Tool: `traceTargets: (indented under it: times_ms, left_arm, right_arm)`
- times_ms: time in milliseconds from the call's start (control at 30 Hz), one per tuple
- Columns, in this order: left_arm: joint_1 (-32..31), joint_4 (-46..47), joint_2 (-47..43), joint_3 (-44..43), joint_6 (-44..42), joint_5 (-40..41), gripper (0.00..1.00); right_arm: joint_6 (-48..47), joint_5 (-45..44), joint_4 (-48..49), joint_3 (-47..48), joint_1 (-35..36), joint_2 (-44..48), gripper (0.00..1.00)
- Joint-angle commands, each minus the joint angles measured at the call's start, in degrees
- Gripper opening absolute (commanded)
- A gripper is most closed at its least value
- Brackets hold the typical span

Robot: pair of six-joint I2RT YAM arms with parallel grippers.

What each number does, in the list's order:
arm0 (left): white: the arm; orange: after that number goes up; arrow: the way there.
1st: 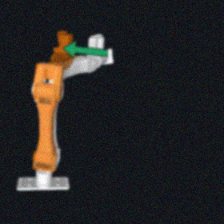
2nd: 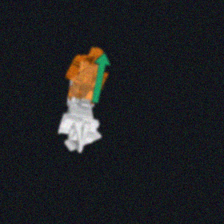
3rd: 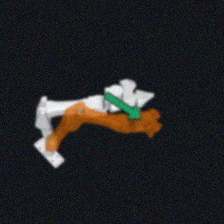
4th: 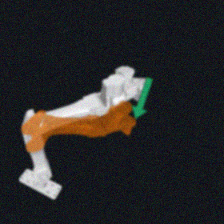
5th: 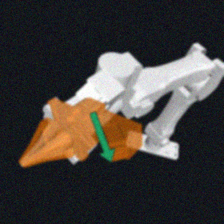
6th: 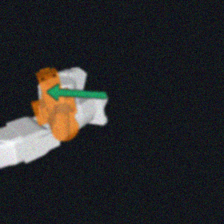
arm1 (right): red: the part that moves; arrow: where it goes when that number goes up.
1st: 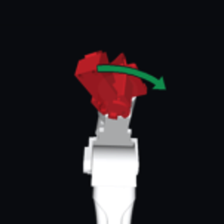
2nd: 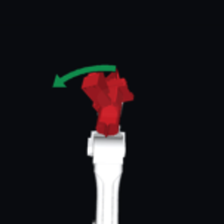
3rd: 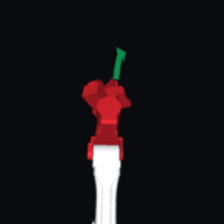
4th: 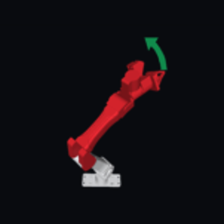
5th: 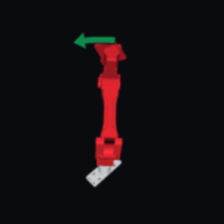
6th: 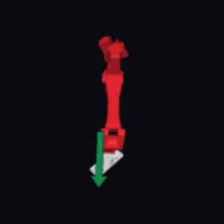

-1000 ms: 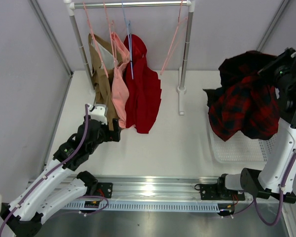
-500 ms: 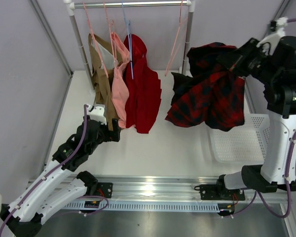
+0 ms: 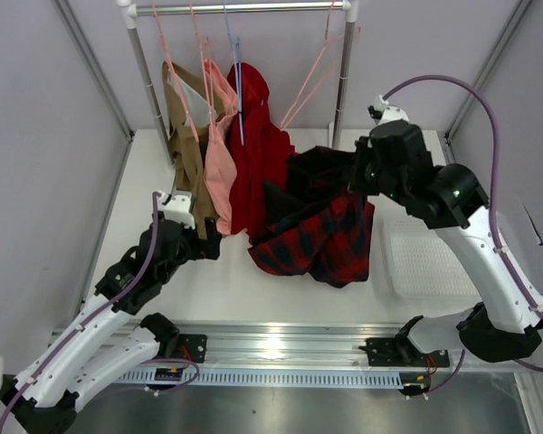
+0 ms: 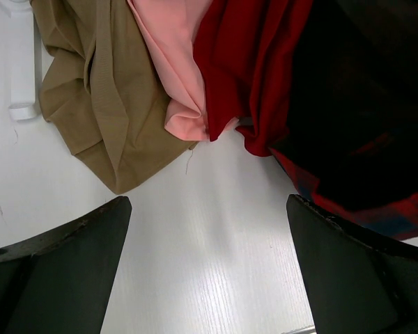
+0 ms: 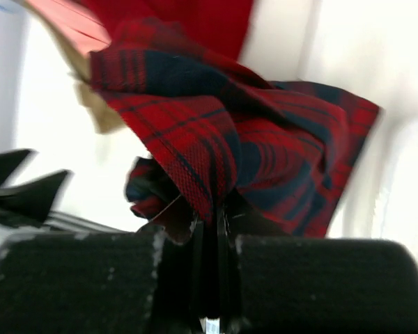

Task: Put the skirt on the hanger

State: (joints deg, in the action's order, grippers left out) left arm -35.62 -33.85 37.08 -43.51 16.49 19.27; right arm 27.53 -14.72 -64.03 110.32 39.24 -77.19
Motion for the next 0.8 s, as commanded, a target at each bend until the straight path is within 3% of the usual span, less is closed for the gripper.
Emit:
traceTargets:
  times_ms: [0,133,233,367,533,600,633,700,733,767]
  left_arm:
    - [-0.24,0.62,-0.08,-1.67,-0.23,-0.28,0.99]
    - [-0.24,0.62,-0.17,-1.76,-0.23,-0.54,0.99]
    - [-0.24,0.97,-0.78,-1.93,-0.06,-2.03,0.99]
    - [-0.24,2.11,-1.4,-1.93,0.47,-7.83,0.99]
    - [-1.38,5.18,-0.52,-1.5,3.54,-13.54,0.99]
    - [-2.96,6.59,0.71,-1.06,5.82,-14.78,0.99]
    - [-5.67,7.38,1.23,-0.62,6.44,-14.44,0.99]
    - [-8.93,9.23,2.2,-0.26,8.11,-11.89,0.99]
    - [-12.42,9.93,3.42,-0.09,8.55,-11.01,0.99]
    - [-14.03,11.51,4.22,0.17,8.91,-10.22,1.0]
  right_arm:
    - [3.05,-18.4,0.67,-1.86,5.38,2.4,0.0]
    - [6.39,-22.09,1.18,-6.34,11.02,-1.73,0.0]
    - [7.19,-19.83,7.32,-12.31,12.35,-5.51,0.0]
    - [5.09,-10.36,20.58,-19.61,9.89,-9.29,0.0]
    - [0.52,5.91,30.62,-17.96,6.46,-20.18,0.01]
    - [-0.54,11.52,32.73,-17.42,5.32,-22.38,0.11]
    - [-0.89,12.6,32.65,-17.25,4.79,-23.35,0.29]
    - [-1.34,12.79,32.22,-18.29,3.56,-22.49,0.53]
    - [-1.42,10.87,31.95,-19.26,3.21,-19.78,0.72]
    - [-1.25,9.98,31.86,-21.97,2.69,-18.1,0.78]
